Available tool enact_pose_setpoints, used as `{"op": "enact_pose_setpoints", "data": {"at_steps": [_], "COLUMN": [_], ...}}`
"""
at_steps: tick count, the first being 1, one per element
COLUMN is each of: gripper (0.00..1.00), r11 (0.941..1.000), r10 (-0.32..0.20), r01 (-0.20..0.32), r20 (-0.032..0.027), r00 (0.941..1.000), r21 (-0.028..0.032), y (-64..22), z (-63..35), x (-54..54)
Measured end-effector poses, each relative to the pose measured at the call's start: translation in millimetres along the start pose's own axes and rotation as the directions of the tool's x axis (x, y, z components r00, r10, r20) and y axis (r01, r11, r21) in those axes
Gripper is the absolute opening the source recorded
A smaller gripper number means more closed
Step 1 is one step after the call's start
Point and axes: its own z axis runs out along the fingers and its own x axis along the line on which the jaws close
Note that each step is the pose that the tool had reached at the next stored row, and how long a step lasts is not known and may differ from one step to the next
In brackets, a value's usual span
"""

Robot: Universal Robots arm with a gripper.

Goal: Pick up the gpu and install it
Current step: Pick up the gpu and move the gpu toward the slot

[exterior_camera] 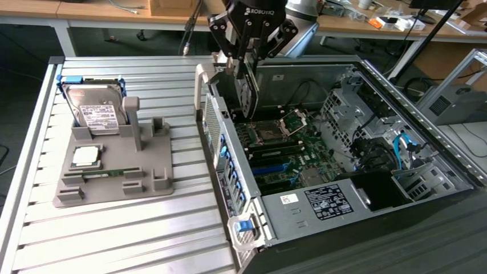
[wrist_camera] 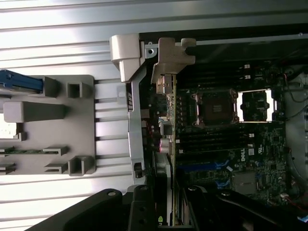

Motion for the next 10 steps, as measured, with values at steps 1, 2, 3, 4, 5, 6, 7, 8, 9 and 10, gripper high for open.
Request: {"op": "enact_pose_setpoints", "data": {"at_steps": [1, 2, 3, 4, 5, 6, 7, 8, 9, 10], "gripper": [0.27, 0.27, 0.27, 0.27, 0.27, 0.27, 0.27, 0.27, 0.27, 0.27], "r11": [1.0, 1.0, 1.0, 1.0, 1.0, 1.0, 1.0, 1.0, 1.0, 1.0], "r10": [0.0, 0.0, 0.0, 0.0, 0.0, 0.0, 0.0, 0.0, 0.0, 0.0], "r01": [0.0, 0.0, 0.0, 0.0, 0.0, 0.0, 0.0, 0.0, 0.0, 0.0], "r20": [0.0, -0.0001, 0.0, 0.0, 0.0001, 0.0, 0.0, -0.0001, -0.0002, -0.0001], "r00": [1.0, 1.0, 1.0, 1.0, 1.0, 1.0, 1.0, 1.0, 1.0, 1.0], "r21": [0.0, 0.0001, 0.0001, 0.0, 0.0, 0.0001, 0.0002, 0.0003, 0.0003, 0.0003], "y": [-0.1, -0.1, -0.2, -0.3, -0.4, -0.5, -0.7, -1.0, -1.4, -2.1], "z": [0.6, 1.0, 1.5, 2.0, 2.5, 2.9, 3.2, 3.5, 3.8, 4.3], "x": [-0.8, -1.5, -2.2, -2.9, -3.6, -4.3, -5.1, -5.8, -6.4, -7.3]}}
